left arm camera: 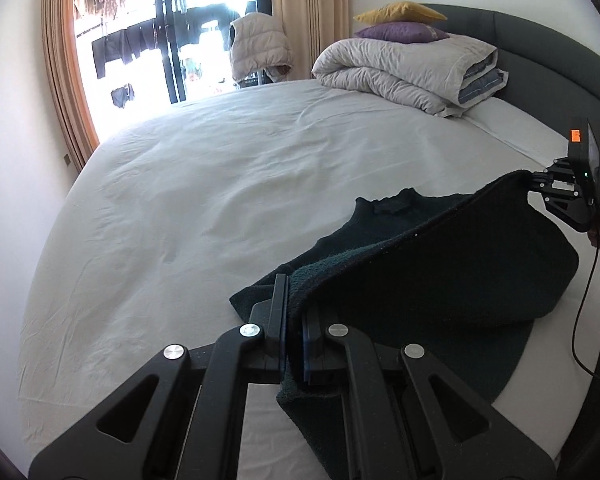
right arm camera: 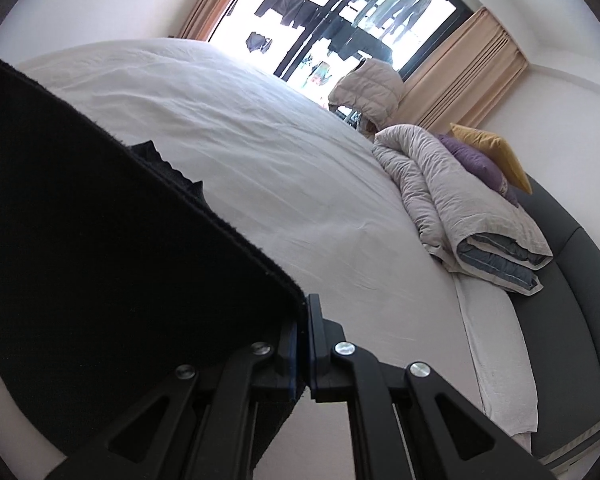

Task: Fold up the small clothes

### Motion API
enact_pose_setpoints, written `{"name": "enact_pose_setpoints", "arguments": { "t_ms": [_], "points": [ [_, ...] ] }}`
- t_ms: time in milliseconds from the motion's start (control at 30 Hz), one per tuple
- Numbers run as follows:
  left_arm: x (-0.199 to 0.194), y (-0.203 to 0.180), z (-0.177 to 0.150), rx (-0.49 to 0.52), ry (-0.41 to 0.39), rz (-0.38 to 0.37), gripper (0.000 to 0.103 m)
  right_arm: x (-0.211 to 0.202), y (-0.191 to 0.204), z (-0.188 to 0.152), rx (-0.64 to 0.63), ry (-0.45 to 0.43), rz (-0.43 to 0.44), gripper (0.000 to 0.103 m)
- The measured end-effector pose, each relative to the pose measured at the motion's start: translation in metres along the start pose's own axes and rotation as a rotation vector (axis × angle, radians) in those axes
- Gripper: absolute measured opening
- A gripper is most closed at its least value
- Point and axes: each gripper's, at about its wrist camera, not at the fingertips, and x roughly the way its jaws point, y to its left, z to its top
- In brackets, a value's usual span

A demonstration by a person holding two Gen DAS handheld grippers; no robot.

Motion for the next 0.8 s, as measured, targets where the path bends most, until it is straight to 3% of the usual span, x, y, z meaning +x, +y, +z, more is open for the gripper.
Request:
{"name": "enact_pose_setpoints", "arguments": {
  "t_ms": [233, 367, 500, 533, 567, 600, 633, 667, 700, 800],
  "points": [
    [0.095, 0.024, 0.015, 0.016, 0.146, 0.014, 0.004, 0.079, 0.005, 0.019, -0.011, 0.147, 0.102, 0.004],
    [0.128, 0.028, 0.014, 0.01, 0.179, 0.02, 0.005, 0.105, 0.013, 0.024, -0.01, 0.195, 0.134, 0.004],
    [0.154, 0.032, 0.012, -0.008, 0.203, 0.035, 0.013, 0.13, 0.022, 0.022, 0.012, 0.235, 0.161, 0.005],
    [0.157, 0.034, 0.011, -0.013, 0.203, 0.042, 0.022, 0.131, 0.018, 0.022, 0.038, 0.226, 0.161, 0.007],
    [0.159, 0.036, 0.011, -0.017, 0.201, 0.056, 0.03, 0.132, 0.015, 0.022, 0.071, 0.222, 0.158, 0.016],
    [0.159, 0.039, 0.013, -0.021, 0.195, 0.078, 0.054, 0.131, 0.009, 0.021, 0.112, 0.213, 0.148, 0.024],
    [0.158, 0.044, 0.014, -0.032, 0.18, 0.099, 0.073, 0.129, 0.001, 0.021, 0.151, 0.197, 0.139, 0.041],
    [0.156, 0.05, 0.015, -0.048, 0.169, 0.1, 0.078, 0.126, -0.007, 0.019, 0.187, 0.188, 0.123, 0.068],
    [0.152, 0.057, 0.016, -0.07, 0.164, 0.084, 0.079, 0.124, -0.015, 0.017, 0.225, 0.176, 0.108, 0.078],
    [0.13, 0.069, 0.019, -0.119, 0.136, 0.063, 0.08, 0.112, -0.042, 0.005, 0.347, 0.166, 0.086, 0.082]
  ]
}}
